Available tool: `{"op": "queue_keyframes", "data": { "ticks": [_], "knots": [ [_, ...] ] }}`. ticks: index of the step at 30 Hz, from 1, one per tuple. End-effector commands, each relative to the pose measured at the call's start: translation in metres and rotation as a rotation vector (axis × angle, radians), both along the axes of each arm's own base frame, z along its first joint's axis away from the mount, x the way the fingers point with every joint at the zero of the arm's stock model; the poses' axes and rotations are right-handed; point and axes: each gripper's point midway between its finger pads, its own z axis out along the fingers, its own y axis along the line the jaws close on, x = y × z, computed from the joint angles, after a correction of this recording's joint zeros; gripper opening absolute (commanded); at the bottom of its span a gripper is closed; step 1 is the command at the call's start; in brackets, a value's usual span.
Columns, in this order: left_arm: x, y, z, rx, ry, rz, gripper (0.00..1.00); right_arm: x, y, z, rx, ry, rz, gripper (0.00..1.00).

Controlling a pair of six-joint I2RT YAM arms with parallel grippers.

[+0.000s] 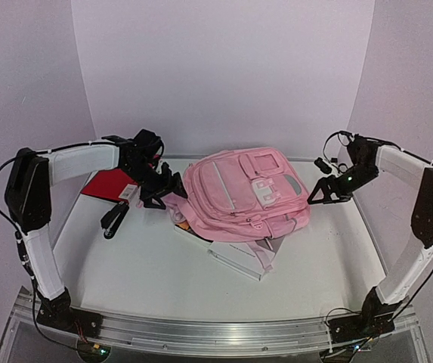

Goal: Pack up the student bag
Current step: Adjust the student bag at the center of the board.

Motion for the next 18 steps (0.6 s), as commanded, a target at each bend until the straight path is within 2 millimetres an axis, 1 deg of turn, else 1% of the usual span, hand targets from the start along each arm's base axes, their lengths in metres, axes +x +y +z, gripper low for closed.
{"op": "queue_keyframes", "data": {
  "ticks": [1, 3, 5, 7, 8, 9, 10, 12, 13, 14, 15, 16, 17, 18],
  "knots": [
    [-0.017, -0.035, 0.013, -0.124, -0.048, -0.015, 0.82, 0.031, 0.001, -0.021, -0.016, 0.029, 0.028, 0.98],
    [-0.016, -0.047, 0.003, -0.136, -0.039, -0.037, 0.78, 0.039, 0.003, -0.037, -0.005, 0.064, 0.018, 0.98],
    [-0.005, -0.060, -0.001, -0.155, -0.045, -0.050, 0.72, 0.039, 0.005, -0.057, 0.006, 0.121, 0.015, 0.94],
    [0.013, -0.072, 0.000, -0.163, -0.072, -0.066, 0.63, 0.032, 0.008, -0.070, 0.027, 0.171, 0.023, 0.86],
    [0.022, -0.077, 0.000, -0.153, -0.083, -0.073, 0.58, 0.026, 0.010, -0.074, 0.036, 0.187, 0.033, 0.81],
    [0.032, -0.081, -0.003, -0.139, -0.091, -0.077, 0.53, 0.019, 0.012, -0.076, 0.048, 0.203, 0.042, 0.77],
    [0.042, -0.085, -0.007, -0.127, -0.100, -0.076, 0.48, 0.011, 0.015, -0.077, 0.060, 0.215, 0.052, 0.73],
    [0.065, -0.093, -0.001, -0.124, -0.131, -0.065, 0.42, -0.002, 0.022, -0.074, 0.080, 0.229, 0.077, 0.64],
    [0.074, -0.093, -0.004, -0.116, -0.135, -0.055, 0.40, -0.010, 0.026, -0.072, 0.087, 0.235, 0.095, 0.59],
    [0.083, -0.092, -0.009, -0.104, -0.139, -0.040, 0.38, -0.016, 0.030, -0.068, 0.096, 0.234, 0.107, 0.58],
    [0.093, -0.091, -0.009, -0.098, -0.150, -0.027, 0.37, -0.023, 0.034, -0.065, 0.104, 0.237, 0.119, 0.55],
    [0.101, -0.090, -0.004, -0.095, -0.164, -0.011, 0.37, -0.029, 0.039, -0.062, 0.111, 0.242, 0.135, 0.54],
    [0.107, -0.084, -0.007, -0.075, -0.164, 0.011, 0.40, -0.036, 0.042, -0.060, 0.117, 0.250, 0.149, 0.54],
    [0.111, -0.080, -0.003, -0.062, -0.172, 0.026, 0.46, -0.042, 0.046, -0.058, 0.116, 0.256, 0.168, 0.54]
  ]
}}
